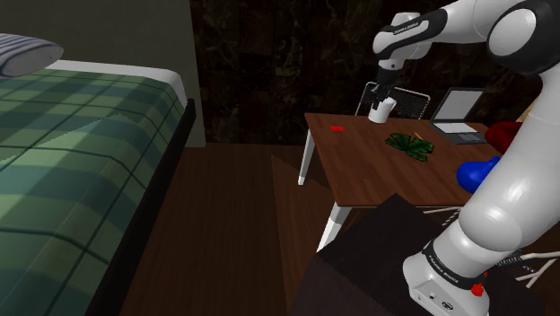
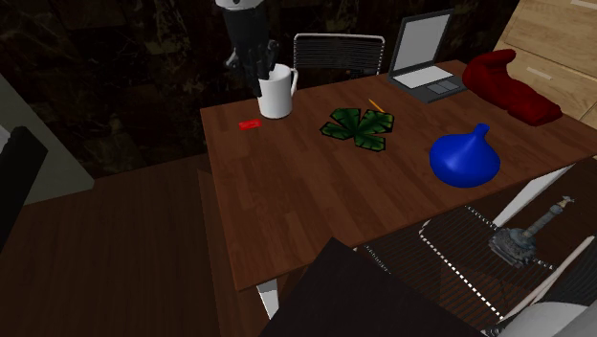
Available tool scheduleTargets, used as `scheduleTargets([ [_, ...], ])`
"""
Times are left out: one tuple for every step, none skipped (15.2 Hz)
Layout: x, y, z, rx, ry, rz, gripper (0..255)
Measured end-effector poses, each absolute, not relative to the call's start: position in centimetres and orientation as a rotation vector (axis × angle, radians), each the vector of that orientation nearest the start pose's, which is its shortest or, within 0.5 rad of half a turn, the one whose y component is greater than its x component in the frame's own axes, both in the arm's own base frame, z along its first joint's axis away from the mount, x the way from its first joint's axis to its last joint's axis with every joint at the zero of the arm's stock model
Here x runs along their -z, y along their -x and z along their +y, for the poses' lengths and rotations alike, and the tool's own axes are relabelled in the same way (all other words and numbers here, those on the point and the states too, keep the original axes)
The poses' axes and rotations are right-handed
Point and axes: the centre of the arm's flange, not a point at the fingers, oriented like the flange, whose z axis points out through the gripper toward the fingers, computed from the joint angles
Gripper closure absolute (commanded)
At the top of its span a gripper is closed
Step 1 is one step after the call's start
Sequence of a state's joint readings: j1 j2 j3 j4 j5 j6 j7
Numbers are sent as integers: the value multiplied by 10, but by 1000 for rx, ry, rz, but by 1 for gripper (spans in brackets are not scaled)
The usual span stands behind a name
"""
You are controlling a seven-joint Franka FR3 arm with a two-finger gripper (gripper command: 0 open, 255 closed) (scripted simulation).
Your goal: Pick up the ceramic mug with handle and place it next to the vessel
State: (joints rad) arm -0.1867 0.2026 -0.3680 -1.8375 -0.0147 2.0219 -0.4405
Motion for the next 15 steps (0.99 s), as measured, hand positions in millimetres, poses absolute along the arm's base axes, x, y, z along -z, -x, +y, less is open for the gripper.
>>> scheduleTargets([
  [-431,-522,-313,-73,3210,162,255],
  [-437,-522,-314,-73,3210,163,255],
  [-443,-523,-315,-73,3210,163,255],
  [-447,-523,-315,-73,3210,163,255],
  [-449,-518,-317,-73,3210,162,255],
  [-451,-508,-321,-73,3210,162,255],
  [-450,-499,-326,-73,3210,163,255],
  [-451,-490,-333,-73,3209,164,255],
  [-450,-479,-341,-74,3210,164,255],
  [-448,-467,-348,-74,3210,165,255],
  [-452,-456,-354,-74,3209,164,255],
  [-453,-446,-360,-73,3210,164,255],
  [-455,-434,-369,-74,3210,165,255],
  [-452,-424,-374,-74,3210,165,255],
  [-451,-410,-379,-74,3209,164,255],
])
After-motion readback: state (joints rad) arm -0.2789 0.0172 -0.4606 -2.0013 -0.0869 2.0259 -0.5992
